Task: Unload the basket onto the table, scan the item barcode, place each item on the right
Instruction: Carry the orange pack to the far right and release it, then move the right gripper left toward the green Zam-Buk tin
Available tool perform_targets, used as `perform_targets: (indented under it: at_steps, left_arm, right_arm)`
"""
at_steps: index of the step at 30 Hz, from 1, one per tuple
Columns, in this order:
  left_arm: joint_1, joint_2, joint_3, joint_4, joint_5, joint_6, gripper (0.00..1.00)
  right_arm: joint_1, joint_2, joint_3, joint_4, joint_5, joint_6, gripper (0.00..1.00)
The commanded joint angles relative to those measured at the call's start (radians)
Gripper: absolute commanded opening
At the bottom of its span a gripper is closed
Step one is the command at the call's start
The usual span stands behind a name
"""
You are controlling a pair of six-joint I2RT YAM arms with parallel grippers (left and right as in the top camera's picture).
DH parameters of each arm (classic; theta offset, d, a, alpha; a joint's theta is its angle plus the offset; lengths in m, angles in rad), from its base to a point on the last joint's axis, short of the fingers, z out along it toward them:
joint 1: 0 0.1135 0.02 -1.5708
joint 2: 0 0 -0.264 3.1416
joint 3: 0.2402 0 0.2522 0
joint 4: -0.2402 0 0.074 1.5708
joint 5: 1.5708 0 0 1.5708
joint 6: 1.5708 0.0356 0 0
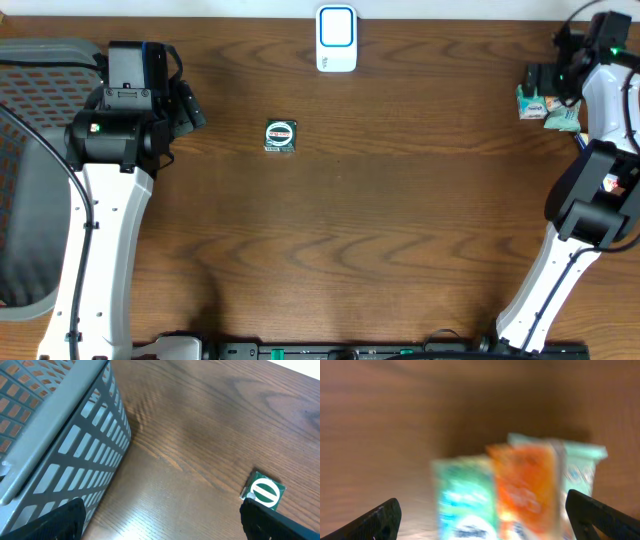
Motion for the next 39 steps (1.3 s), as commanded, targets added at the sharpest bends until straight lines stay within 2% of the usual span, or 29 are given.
perform_targets:
  at_steps: [1, 6, 8, 17, 20, 24, 28, 30, 31, 34, 39]
  left_arm:
    - [0.003, 0.004, 0.003, -0.004, -0.013, 0.013, 0.98]
    - [0.003, 0.004, 0.003, -0.003, -0.013, 0.013, 0.98]
    - [0.003, 0.004, 0.003, -0.003, -0.013, 0.013, 0.98]
    - [0.003, 0.004, 0.003, -0.003, -0.013, 0.013, 0.98]
    - [0.003, 0.004, 0.003, -0.004, -0.013, 0.013, 0.98]
    - [0.003, 0.004, 0.003, -0.003, -0.013, 0.013, 0.98]
    - [0.003, 0.004, 0.003, -0.003, -0.013, 0.013, 0.98]
    - [0.003, 0.004, 0.003, -0.003, -0.013, 0.013, 0.98]
    - [0.003, 0.004, 0.003, -0.003, -0.013, 0.013, 0.98]
    - [0.003, 0.004, 0.003, -0.003, -0.013, 0.013, 0.98]
    - [0.003, 0.004, 0.003, -0.003, -0.013, 0.013, 0.98]
  right_arm:
    - [0.055, -0.153, 0.016, 0.040, -0.236, 0.014, 0.99]
    - [0.139, -0.198, 0.016, 0.158, -0.660, 0.014, 0.99]
    - [0.182, -0.189, 0.015, 0.185, -0.768, 0.014, 0.99]
    - [0.431, -0.138, 0.014, 0.193, -0.800, 0.013, 0.99]
    - [0.517, -0.131, 0.014, 0.208, -0.693, 0.014, 0.99]
    - [0.638, -0.119, 0.014, 0.206, -0.420, 0.026, 0.99]
    - [0.748, -0.092, 0.014, 0.218, -0.114, 0.162, 0.99]
    - [0.794, -0.073, 0.014, 0.222, 0.032, 0.255, 0.99]
    - [0.827, -0.054, 0.014, 0.222, 0.125, 0.348, 0.99]
    - [0.879, -0.011, 0.014, 0.218, 0.174, 0.485, 0.99]
    - [0.923, 0.027, 0.014, 0.183, 0.173, 0.558, 0.99]
